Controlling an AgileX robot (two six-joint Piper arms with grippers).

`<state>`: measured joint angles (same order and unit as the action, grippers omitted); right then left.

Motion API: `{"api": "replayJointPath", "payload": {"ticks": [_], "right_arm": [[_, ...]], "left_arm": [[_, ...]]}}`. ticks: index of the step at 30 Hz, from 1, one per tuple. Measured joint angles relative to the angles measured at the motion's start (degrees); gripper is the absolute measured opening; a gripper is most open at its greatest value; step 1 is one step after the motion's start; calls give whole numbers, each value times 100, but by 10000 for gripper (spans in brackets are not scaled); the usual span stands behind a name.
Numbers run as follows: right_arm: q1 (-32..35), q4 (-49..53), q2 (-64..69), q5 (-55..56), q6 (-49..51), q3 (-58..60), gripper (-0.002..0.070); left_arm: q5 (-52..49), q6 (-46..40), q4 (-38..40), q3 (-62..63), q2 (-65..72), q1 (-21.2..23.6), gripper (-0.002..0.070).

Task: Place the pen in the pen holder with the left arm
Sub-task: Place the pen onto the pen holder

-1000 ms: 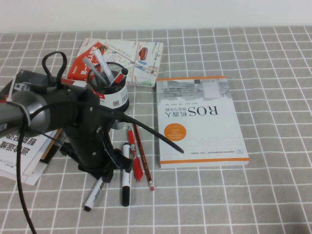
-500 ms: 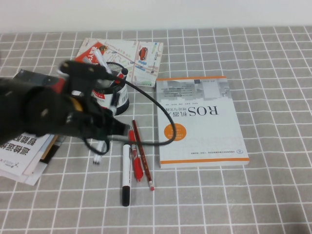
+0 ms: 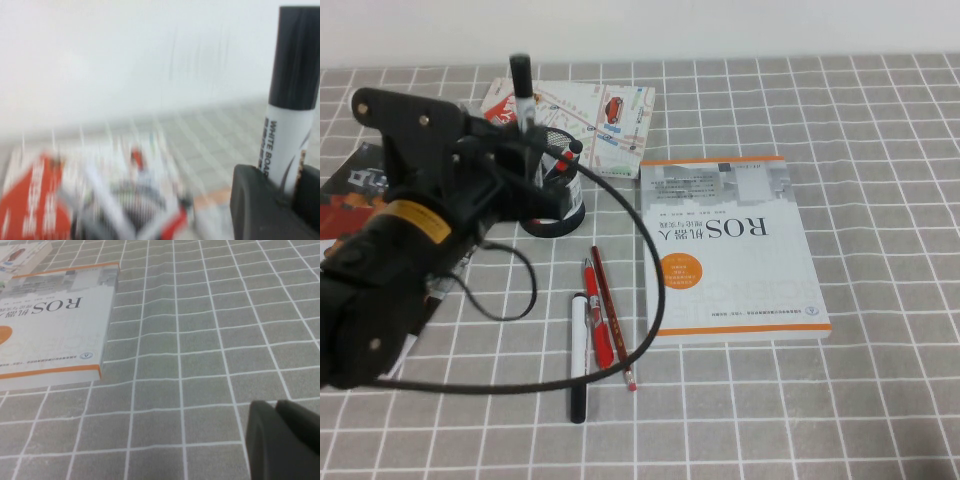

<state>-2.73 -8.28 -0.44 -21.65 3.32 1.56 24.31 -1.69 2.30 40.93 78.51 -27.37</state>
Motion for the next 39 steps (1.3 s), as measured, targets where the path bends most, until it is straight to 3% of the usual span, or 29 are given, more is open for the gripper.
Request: {"api": "replayJointPath", "payload": {"ticks": [6,12,21,39], "right_arm": [[0,0,0,0,0,0,-15],[0,0,0,0,0,0,-15],[0,0,0,0,0,0,-15],[0,0,0,0,0,0,-15]], "left_arm": [[1945,0,-15,0,864,0,109],[3194,0,48,38,1707,64,109],[2872,451,37,809,2295,514,109],[2357,464,-70,1228,2745,732,109]]}}
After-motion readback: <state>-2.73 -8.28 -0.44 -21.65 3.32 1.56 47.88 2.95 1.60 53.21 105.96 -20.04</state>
